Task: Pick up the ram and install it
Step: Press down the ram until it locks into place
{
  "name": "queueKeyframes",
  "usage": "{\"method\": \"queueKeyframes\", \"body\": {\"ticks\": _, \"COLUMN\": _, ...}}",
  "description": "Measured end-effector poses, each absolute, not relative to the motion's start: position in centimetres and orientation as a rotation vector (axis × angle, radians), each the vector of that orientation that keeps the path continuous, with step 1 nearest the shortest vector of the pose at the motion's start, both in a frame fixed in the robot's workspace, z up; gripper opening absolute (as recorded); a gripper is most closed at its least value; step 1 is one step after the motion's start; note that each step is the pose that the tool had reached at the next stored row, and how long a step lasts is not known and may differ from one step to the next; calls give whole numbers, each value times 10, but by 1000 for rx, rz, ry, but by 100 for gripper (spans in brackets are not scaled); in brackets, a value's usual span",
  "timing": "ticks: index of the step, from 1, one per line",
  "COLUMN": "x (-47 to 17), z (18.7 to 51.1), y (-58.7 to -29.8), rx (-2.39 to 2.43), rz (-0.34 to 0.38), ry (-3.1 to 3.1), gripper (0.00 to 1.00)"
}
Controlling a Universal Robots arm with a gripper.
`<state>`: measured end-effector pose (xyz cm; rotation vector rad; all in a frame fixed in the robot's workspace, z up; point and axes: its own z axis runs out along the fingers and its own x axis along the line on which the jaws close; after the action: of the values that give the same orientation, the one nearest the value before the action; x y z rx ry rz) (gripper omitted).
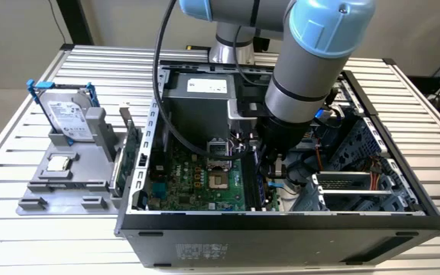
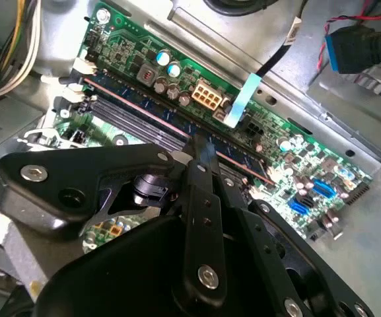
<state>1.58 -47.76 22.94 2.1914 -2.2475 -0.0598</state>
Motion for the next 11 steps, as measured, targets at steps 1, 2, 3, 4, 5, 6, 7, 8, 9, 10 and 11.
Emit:
{"method": "queueKeyframes", "body": {"ticks": 1, "x": 16, "z": 227, "y": -478, "rx": 2191, "rz": -60, "ry": -2248, "gripper": 0}}
{"method": "queueKeyframes", "body": {"ticks": 2, "x": 16, "z": 226, "y": -478, "rx": 2191, "rz": -60, "ry": -2248, "gripper": 0}}
{"method": "queueKeyframes", "body": {"ticks": 3, "x": 16, "z": 224, "y": -478, "rx": 2191, "rz": -59, "ry": -2247, "gripper": 0}}
{"method": "queueKeyframes", "body": {"ticks": 4, "x": 16, "z": 223, "y": -478, "rx": 2190, "rz": -58, "ry": -2247, "gripper": 0}}
{"method": "queueKeyframes", "body": {"ticks": 5, "x": 16, "z": 221, "y": -478, "rx": 2190, "rz": -59, "ry": -2247, "gripper": 0}}
{"method": "queueKeyframes", "body": {"ticks": 6, "x": 16, "z": 219, "y": -478, "rx": 2190, "rz": -59, "ry": -2247, "gripper": 0}}
{"method": "queueKeyframes", "body": {"ticks": 7, "x": 16, "z": 217, "y": -478, "rx": 2190, "rz": -58, "ry": -2247, "gripper": 0}}
{"method": "queueKeyframes", "body": {"ticks": 8, "x": 16, "z": 217, "y": -478, "rx": 2190, "rz": -58, "ry": -2246, "gripper": 0}}
{"method": "queueKeyframes", "body": {"ticks": 9, "x": 16, "z": 218, "y": -477, "rx": 2189, "rz": -56, "ry": -2245, "gripper": 0}}
{"method": "queueKeyframes", "body": {"ticks": 10, "x": 16, "z": 221, "y": -477, "rx": 2189, "rz": -57, "ry": -2246, "gripper": 0}}
{"method": "queueKeyframes", "body": {"ticks": 11, "x": 16, "z": 224, "y": -477, "rx": 2193, "rz": -61, "ry": -2249, "gripper": 0}}
